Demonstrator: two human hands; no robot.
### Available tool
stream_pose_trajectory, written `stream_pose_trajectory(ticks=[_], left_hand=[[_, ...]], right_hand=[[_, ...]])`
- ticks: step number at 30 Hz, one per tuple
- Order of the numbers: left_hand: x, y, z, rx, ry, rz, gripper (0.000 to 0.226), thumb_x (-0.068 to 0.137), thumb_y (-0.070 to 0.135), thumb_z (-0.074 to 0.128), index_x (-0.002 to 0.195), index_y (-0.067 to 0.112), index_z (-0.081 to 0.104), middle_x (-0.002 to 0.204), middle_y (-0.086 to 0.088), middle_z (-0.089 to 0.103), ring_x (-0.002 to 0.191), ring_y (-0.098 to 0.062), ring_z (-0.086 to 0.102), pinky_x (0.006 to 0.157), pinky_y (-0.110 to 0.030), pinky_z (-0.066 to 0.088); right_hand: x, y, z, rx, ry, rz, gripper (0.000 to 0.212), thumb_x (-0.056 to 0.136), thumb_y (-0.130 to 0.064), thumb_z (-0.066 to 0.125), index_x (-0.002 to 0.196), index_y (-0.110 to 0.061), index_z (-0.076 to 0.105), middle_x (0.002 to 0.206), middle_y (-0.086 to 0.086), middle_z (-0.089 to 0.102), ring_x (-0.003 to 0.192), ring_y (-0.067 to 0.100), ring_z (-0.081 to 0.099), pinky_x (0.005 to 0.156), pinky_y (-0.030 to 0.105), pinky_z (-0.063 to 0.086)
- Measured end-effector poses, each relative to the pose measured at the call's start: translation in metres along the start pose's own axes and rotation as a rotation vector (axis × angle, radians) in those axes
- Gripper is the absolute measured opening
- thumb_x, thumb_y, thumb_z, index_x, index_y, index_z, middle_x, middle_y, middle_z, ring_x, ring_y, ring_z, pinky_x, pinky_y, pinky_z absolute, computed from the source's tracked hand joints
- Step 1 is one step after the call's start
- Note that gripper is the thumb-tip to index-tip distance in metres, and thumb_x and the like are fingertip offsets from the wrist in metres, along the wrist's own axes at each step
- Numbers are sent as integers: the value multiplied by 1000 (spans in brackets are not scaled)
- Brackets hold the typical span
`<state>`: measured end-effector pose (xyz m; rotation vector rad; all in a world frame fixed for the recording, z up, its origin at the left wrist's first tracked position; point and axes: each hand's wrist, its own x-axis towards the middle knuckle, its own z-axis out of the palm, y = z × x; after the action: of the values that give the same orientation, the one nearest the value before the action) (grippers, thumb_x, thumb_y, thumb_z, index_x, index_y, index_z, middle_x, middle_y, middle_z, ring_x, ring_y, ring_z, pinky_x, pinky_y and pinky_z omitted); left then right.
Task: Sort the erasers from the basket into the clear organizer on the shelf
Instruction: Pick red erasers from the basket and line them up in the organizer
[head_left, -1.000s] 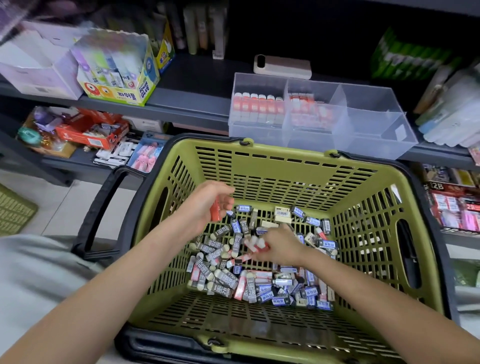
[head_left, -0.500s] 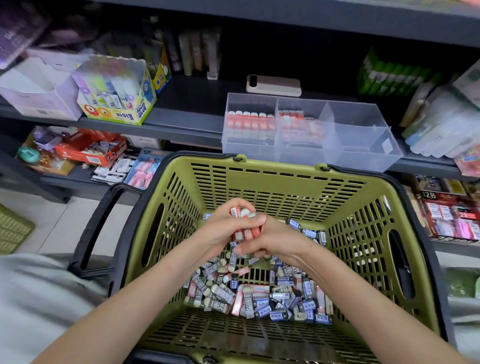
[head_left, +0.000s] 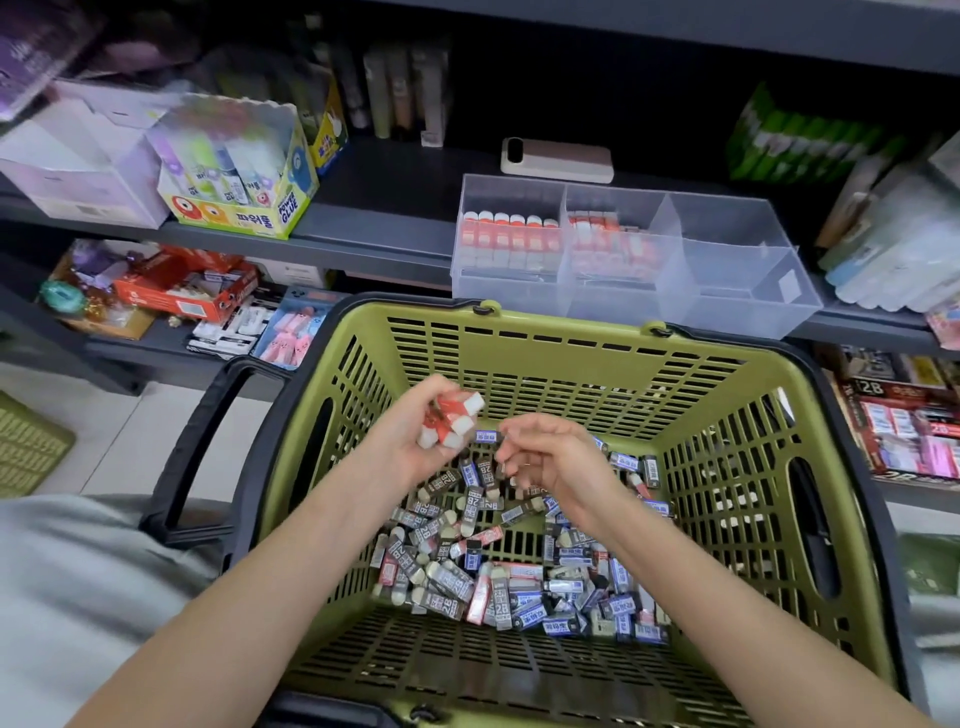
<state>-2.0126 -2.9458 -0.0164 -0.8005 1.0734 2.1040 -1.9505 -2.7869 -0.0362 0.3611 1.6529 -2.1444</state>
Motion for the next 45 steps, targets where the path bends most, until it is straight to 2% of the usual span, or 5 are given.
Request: stream_pose_trajectory(ticks=[8,16,27,37,45], left_hand=[[-15,16,-4,-91,-265,-18,6,69,8,65,72,6,60,61,-3,56,47,-12,54,45,-23,50],[-13,1,-6,786,-41,275,31,70,30,80,81,10,59,59,-3,66,43,-13,54,41,-21,45],[-15,-20,4,708,-28,240,22,75,24,80,77,10,64,59,-3,62,42,-11,54,39,-20,43],[-16,2,1,619,44,222,22,78,24,77,84,10,61,53,0,65,39,-10,55,40,-19,46],[-15,-1,1,646,13,243,21,79,25,76,83,12,60,54,1,64,41,-10,54,41,-20,44]], right_hand=[[31,97,-16,-1833,-248,-283,29,83,-28,65,112,-24,65,112,3,56,113,23,44,101,38,35],[4,41,-10,-870,103,-167,16,82,-40,64,89,-26,69,75,-13,63,66,-6,55,67,16,45],[-26,12,9,-152,28,-168,20,77,-31,70,91,-17,73,80,3,72,71,15,65,69,22,54],[0,95,7,-1513,-312,151,45,94,-48,45,66,-12,47,61,3,46,54,16,47,47,25,33],[10,99,13,-1543,-442,348,48,78,-52,67,85,-5,59,78,6,56,79,23,55,58,27,39]])
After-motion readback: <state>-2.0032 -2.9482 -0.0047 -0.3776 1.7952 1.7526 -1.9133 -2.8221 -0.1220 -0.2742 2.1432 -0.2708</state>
